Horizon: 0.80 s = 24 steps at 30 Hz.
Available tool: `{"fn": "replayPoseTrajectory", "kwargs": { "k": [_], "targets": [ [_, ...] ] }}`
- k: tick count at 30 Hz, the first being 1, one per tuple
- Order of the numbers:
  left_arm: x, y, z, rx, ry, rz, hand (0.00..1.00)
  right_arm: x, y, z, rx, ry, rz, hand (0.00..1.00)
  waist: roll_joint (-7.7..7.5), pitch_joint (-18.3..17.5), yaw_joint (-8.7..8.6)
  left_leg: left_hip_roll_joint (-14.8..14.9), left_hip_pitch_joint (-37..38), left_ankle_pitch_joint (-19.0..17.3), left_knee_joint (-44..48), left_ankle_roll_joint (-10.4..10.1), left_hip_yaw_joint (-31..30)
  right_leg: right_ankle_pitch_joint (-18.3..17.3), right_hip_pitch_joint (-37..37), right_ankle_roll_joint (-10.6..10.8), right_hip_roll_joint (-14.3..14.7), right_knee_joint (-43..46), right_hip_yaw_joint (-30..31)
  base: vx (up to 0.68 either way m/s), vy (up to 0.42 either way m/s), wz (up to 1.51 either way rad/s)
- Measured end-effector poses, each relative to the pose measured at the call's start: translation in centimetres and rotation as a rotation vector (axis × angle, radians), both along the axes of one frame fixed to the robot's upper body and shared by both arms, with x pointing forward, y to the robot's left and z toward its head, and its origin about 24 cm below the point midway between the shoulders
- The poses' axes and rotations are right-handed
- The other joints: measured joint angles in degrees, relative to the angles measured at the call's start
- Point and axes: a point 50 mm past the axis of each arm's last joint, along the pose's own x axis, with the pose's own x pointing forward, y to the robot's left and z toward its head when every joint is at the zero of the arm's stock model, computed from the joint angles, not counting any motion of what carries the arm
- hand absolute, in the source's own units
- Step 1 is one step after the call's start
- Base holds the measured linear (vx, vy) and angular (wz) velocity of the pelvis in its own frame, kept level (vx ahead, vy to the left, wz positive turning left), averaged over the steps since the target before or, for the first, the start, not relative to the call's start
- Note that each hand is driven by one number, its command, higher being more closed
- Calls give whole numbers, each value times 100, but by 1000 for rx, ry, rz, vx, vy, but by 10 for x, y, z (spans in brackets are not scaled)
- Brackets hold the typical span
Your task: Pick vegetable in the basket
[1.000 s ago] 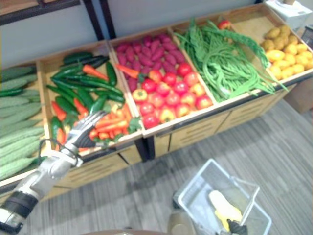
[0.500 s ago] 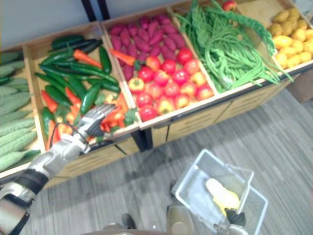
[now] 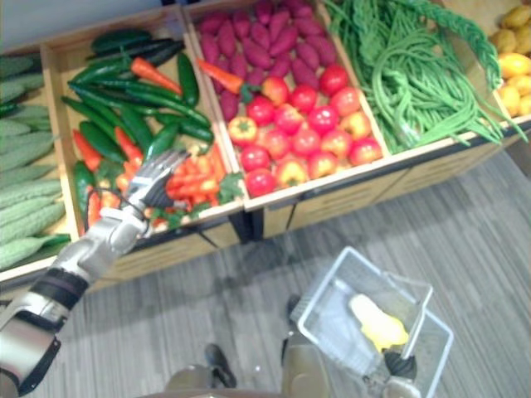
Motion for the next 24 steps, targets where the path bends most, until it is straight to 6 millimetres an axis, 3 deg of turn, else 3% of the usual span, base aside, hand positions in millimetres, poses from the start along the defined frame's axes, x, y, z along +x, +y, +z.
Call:
{"fn": "replayPoseTrajectory", "kwargs": {
  "k": [3,24],
  "targets": [
    [1,0,2,1,-6,1,0,1,0,0,-1,-2,1,100,0,1,76,-2,-61,1,10,1,-2,0,-75,0,-6,19,5,-17,-40,1],
    [12,3,3,21,21,48,0,14,4,3,-8,-26,30,100,-77,113,74,-9,-208,3,24,1,112,1,-289,1,-19,37,30,-14,-31,-1]
  ]
}}
